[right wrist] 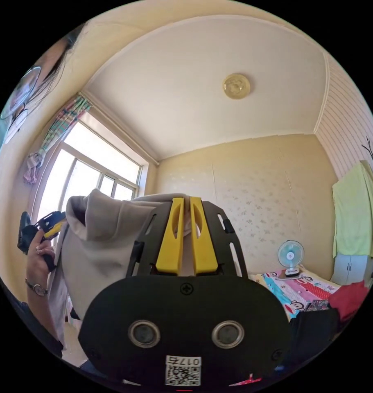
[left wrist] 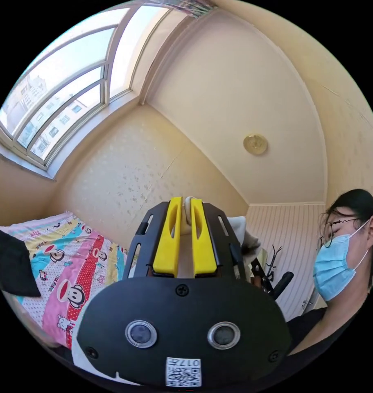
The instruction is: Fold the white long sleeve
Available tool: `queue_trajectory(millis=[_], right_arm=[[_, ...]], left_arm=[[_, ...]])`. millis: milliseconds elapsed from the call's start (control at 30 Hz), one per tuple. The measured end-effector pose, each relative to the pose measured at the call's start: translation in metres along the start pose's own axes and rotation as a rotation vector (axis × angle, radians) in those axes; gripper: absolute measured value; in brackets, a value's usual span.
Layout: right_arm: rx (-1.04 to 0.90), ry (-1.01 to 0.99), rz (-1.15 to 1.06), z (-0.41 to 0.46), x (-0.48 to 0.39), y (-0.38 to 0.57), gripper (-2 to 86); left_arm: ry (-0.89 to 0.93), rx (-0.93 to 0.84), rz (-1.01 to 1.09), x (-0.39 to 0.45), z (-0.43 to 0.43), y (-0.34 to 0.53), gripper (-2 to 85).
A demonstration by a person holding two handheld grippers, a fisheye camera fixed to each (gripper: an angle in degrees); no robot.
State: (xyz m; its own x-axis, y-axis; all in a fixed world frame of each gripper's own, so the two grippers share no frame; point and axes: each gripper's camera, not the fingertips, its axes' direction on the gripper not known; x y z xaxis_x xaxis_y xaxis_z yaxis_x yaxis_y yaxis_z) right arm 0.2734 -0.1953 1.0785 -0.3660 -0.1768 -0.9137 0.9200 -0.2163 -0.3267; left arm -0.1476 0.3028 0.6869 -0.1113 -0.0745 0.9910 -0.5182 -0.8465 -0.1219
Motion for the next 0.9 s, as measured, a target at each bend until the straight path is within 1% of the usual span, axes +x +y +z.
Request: queue_trajectory(millis=[33,100,133,167,200,233,267,300,333,367,400,433,467,500,533,567,600,633,700,733,767,800,833,867,900], right_arm=[[-0.038,0.01,-0.002,0.006,0.003,0.005,2.7],[-0.106,0.066,-0.005,0.024,0.01,0.016,2.8],[-0.162,0.117,-0.019,0.044,0.015,0.027,2.9],[-0.223,0.157,-0.021,0.071,0.024,0.039,3.0],[-0.252,0.167,-0.018,0.087,0.029,0.046,3.1],[-0.323,0.173,-0.012,0.125,0.043,0.061,3.2],[-0.426,0.176,-0.002,0.175,0.059,0.079,3.4],[-0.479,0.179,0.004,0.202,0.068,0.09,3.5],[-0.588,0.196,0.016,0.262,0.086,0.116,3.8],[-0.714,0.24,0.011,0.327,0.105,0.153,4.3],[-0.79,0.274,-0.001,0.36,0.115,0.175,4.5],[-0.967,0.344,-0.015,0.419,0.141,0.231,5.3],[-1.171,0.39,-0.023,0.457,0.166,0.288,6.1],[-1.263,0.394,-0.024,0.468,0.178,0.314,6.5],[-1.358,0.376,-0.017,0.471,0.196,0.352,7.3],[-1.356,0.339,-0.018,0.459,0.206,0.377,8.0],[-1.34,0.32,-0.018,0.45,0.209,0.387,8.5],[-1.326,0.265,-0.022,0.432,0.213,0.407,9.6],[-1.367,0.197,-0.018,0.407,0.216,0.44,12.0],[-1.414,0.167,0.003,0.391,0.219,0.462,13.2],[-1.452,0.158,0.044,0.378,0.223,0.48,14.1],[-1.471,0.148,0.074,0.372,0.225,0.488,14.4],[-1.509,0.098,0.151,0.361,0.227,0.504,14.5],[-1.57,0.011,0.225,0.353,0.227,0.521,14.2],[-1.61,-0.041,0.247,0.35,0.225,0.53,13.5]], left_arm=[[-0.023,0.016,0.0,-0.002,0.002,0.007,0.1],[-0.172,0.131,0.011,-0.019,0.009,0.027,-0.7],[-0.216,0.15,0.021,-0.025,0.014,0.03,-0.8],[-0.286,0.153,0.05,-0.039,0.03,0.031,-0.8],[-0.339,0.098,0.065,-0.059,0.059,0.029,-0.9],[-0.363,0.053,0.067,-0.071,0.078,0.029,-0.9],[-0.412,-0.042,0.065,-0.099,0.12,0.03,-0.9],[-0.48,-0.135,0.06,-0.131,0.168,0.039,-0.8],[-0.516,-0.188,0.054,-0.15,0.192,0.045,-0.8],[-0.562,-0.323,0.027,-0.189,0.239,0.065,-0.6],[-0.545,-0.496,-0.03,-0.228,0.278,0.091,-0.3],[-0.516,-0.585,-0.064,-0.247,0.295,0.107,-0.1],[-0.426,-0.747,-0.114,-0.277,0.318,0.145,1.0],[-0.333,-0.873,-0.124,-0.298,0.328,0.188,3.1],[-0.302,-0.924,-0.124,-0.307,0.328,0.209,4.7],[-0.284,-1.017,-0.126,-0.322,0.325,0.252,7.9],[-0.305,-1.108,-0.127,-0.336,0.318,0.296,11.2],[-0.319,-1.151,-0.128,-0.343,0.314,0.318,12.6],[-0.37,-1.323,-0.159,-0.369,0.303,0.393,16.9],[-0.377,-1.359,-0.182,-0.375,0.3,0.409,17.6],[-0.38,-1.409,-0.25,-0.385,0.294,0.438,17.9],[-0.383,-1.425,-0.292,-0.391,0.289,0.462,17.1],[-0.404,-1.39,-0.26,-0.389,0.286,0.466,16.0],[-0.49,-1.34,-0.175,-0.381,0.28,0.469,13.9],[-0.552,-1.352,-0.101,-0.373,0.281,0.475,11.7]])
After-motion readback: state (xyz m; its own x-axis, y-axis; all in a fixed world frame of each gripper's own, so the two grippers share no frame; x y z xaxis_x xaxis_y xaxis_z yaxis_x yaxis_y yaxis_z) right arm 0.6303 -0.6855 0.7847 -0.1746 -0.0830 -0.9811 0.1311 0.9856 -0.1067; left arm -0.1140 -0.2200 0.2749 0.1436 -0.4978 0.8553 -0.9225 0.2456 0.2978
